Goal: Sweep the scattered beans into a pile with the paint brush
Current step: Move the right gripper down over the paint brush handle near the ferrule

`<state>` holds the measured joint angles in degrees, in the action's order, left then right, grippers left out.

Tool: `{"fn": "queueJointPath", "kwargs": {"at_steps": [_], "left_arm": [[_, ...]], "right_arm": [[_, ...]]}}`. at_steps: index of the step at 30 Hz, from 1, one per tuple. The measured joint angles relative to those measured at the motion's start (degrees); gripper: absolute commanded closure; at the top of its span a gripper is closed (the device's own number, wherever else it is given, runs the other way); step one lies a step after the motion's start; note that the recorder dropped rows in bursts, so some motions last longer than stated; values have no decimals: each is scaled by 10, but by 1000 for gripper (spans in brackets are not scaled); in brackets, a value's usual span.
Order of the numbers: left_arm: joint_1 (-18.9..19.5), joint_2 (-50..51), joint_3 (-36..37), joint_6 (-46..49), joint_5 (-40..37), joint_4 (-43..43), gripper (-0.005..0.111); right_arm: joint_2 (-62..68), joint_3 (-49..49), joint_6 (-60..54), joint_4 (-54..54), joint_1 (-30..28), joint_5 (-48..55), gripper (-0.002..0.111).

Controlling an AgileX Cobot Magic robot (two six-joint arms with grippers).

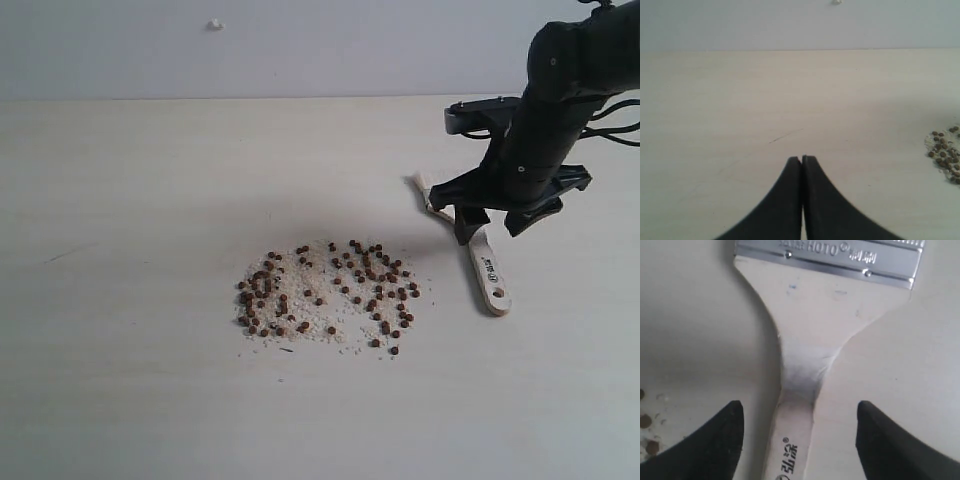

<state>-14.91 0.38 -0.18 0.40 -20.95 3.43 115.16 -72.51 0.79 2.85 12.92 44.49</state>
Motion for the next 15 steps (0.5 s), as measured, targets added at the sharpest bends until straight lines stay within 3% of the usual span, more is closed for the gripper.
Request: {"fn": "queueJointPath", "kwargs": {"at_steps": [15], "left_arm": [[0, 0, 0, 0, 0, 0, 107]], "right_arm": [[30, -2, 35, 24, 0, -38, 47]]}}
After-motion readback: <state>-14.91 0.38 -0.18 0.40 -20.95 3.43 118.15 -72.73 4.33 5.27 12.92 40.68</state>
